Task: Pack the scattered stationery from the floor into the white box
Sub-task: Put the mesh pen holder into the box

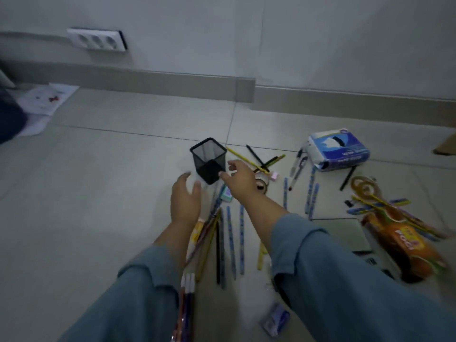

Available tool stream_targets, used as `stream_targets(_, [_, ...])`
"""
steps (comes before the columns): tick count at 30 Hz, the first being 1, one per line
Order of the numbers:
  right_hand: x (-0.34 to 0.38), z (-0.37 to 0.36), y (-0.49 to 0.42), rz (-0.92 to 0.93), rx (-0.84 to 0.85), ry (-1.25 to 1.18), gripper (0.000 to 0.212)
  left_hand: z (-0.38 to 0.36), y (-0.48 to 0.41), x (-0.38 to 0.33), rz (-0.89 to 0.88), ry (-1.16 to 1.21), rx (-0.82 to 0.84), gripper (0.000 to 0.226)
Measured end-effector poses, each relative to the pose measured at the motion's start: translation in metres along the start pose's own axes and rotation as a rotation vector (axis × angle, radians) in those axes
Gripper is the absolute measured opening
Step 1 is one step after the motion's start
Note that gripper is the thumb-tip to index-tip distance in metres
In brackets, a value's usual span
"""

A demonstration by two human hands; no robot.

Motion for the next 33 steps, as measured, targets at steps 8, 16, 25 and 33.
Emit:
stream_targets(8, [-0.052, 0.010, 0.006, -0.093, -0.083, 0.068, 0.041, -0.082, -0.056, -0.026, -0.004, 0.023, 0.215, 0.117])
stream_targets(16, [-0.090, 0.086, 0.029, -0.019, -0.053, 0.271, 0.038, -0.068, -0.026, -0.038, -0.088, 0.059, 0.031, 0.096])
stream_targets(25, [-0.111, 0.288, 0.063, 0.036, -0.204, 0.344, 0.030, -0.118, 0.126, -0.178, -0.176, 0.342, 0.259, 0.096])
stream_targets(33, [-0.190, 0.493, 0.140, -0.088, -0.603, 0.358, 0.025, -0.186, 0.304, -0.280, -0.232, 0.484, 0.636, 0.079])
Point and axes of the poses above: each hand's wrist, its own y-axis away from the middle knuckle, its own z-axis out of the back of the hand, x = y × z, the point moved 8 cm from there along -y, towards the middle knuckle, and after that the axes turned 15 degrees about -x, right-handed, at the moved point
